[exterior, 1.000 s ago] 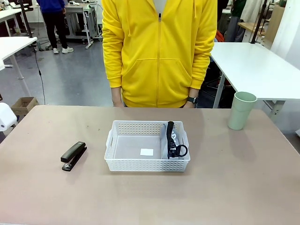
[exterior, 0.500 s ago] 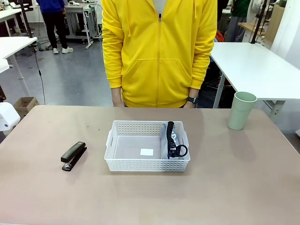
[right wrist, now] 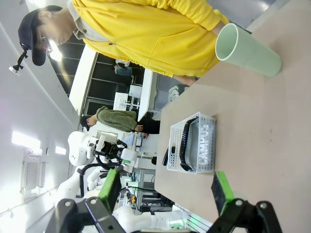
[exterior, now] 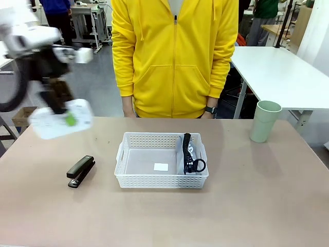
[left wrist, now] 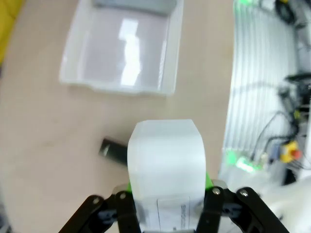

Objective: Efficiently arrange items inside the basket to fit them all.
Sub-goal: Pick up the Digital clock and place it inside the Organizing basket, then pick up the Stapler and place it inside the Organizing basket.

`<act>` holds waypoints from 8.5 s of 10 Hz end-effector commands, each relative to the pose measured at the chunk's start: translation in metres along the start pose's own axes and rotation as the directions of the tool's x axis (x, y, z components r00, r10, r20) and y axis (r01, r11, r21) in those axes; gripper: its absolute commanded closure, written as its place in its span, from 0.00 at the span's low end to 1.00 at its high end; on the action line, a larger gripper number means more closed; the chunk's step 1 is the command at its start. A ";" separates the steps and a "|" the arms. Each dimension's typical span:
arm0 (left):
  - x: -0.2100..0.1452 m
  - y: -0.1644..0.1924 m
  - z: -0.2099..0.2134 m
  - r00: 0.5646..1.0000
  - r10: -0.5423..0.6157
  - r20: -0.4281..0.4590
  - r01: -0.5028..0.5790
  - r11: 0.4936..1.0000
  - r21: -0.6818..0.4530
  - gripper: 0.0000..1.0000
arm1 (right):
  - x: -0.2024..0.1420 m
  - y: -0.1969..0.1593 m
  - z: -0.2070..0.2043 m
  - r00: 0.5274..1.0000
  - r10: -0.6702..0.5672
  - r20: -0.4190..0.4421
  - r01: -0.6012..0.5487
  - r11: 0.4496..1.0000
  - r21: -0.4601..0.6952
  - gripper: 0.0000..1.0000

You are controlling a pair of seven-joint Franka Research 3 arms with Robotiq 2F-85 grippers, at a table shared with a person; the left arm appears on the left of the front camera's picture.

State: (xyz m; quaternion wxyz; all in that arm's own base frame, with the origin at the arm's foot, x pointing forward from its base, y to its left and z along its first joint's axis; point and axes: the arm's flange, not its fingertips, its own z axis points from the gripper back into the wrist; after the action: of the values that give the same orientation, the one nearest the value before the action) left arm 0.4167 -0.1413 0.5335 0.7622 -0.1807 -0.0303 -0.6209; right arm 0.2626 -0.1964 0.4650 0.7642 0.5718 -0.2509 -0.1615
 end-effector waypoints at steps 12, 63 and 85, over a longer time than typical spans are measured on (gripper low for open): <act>0.131 0.048 -0.180 0.950 0.310 0.018 -0.306 0.922 0.236 0.49 | 0.002 0.000 -0.001 1.000 0.026 0.012 -0.026 0.999 0.022 0.00; -0.249 0.022 -0.039 0.469 0.824 0.317 -0.712 0.566 -0.416 0.00 | 0.002 0.000 -0.001 1.000 0.026 0.012 -0.026 0.999 0.022 0.00; -0.106 0.048 -0.145 0.574 0.813 0.094 -0.799 0.531 0.282 0.00 | 0.002 0.000 -0.001 1.000 0.026 0.012 -0.026 0.999 0.022 0.00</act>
State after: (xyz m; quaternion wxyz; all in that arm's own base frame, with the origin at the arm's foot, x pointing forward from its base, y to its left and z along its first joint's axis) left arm 0.4169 -0.0891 0.3626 0.9812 -0.0535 0.0070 -0.1851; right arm 0.2630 -0.1963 0.4647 0.7653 0.5710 -0.2494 -0.1616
